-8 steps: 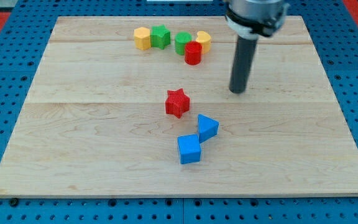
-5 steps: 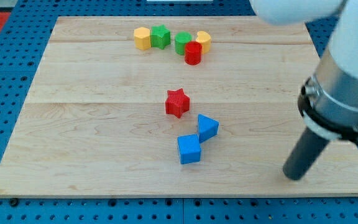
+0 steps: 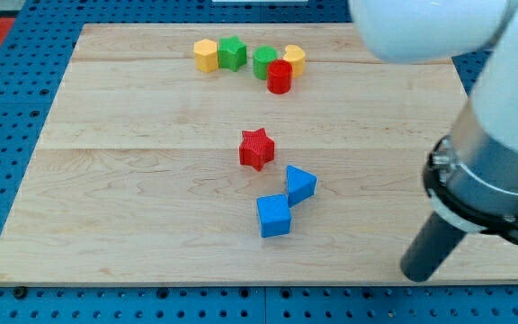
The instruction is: Move the red star into the green circle
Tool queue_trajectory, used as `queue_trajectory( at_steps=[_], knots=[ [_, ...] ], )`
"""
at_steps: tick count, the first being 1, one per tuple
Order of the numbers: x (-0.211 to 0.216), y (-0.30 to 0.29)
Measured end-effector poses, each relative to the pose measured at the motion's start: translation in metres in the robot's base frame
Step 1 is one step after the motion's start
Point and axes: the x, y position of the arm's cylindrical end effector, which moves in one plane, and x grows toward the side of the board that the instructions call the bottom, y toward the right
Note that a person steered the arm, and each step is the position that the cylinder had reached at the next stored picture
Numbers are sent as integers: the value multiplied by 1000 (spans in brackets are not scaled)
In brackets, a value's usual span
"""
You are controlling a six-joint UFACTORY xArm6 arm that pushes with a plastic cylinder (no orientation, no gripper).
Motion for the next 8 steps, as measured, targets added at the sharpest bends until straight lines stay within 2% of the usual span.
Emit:
queue_trajectory(
  at_steps=[1,3,7,8],
  knots=[
    [-27,-16],
    [-75,-94],
    [-190,-190],
    [-185,-205]
  ],
)
